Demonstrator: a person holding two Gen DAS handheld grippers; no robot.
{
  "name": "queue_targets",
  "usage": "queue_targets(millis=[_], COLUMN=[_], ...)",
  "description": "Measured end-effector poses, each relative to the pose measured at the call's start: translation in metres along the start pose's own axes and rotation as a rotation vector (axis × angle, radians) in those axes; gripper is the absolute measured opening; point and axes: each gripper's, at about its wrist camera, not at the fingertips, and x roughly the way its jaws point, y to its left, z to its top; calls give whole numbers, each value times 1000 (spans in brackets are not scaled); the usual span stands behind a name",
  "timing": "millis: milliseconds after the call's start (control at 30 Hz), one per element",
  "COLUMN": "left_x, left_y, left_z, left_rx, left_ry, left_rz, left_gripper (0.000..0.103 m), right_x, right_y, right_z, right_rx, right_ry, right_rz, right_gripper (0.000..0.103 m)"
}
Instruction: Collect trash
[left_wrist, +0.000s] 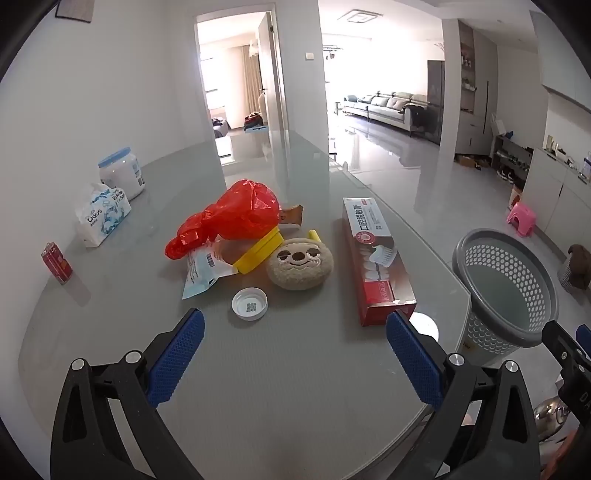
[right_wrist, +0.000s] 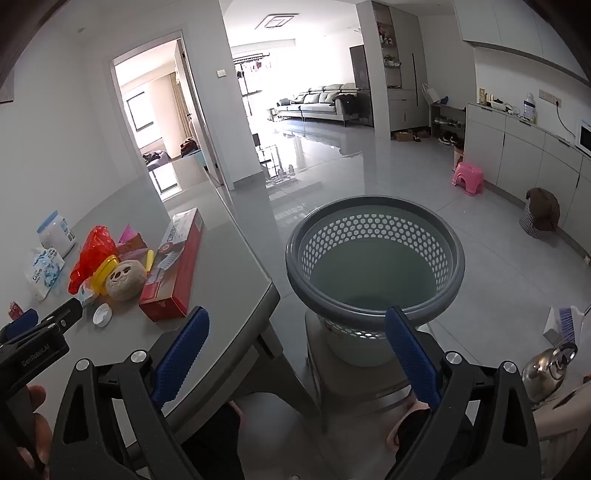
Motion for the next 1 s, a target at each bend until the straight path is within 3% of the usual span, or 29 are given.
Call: queue_targets(millis=[1000], left_x=[-1], left_y=[2], left_z=[0], left_rx=[-8], left_ry=[2], left_rz=[-8], left_gripper=[97], right_x=[0], right_y=[-1], right_z=[0], right_rx=[1], right_ry=[-3], right_rz=[0], right_gripper=[92])
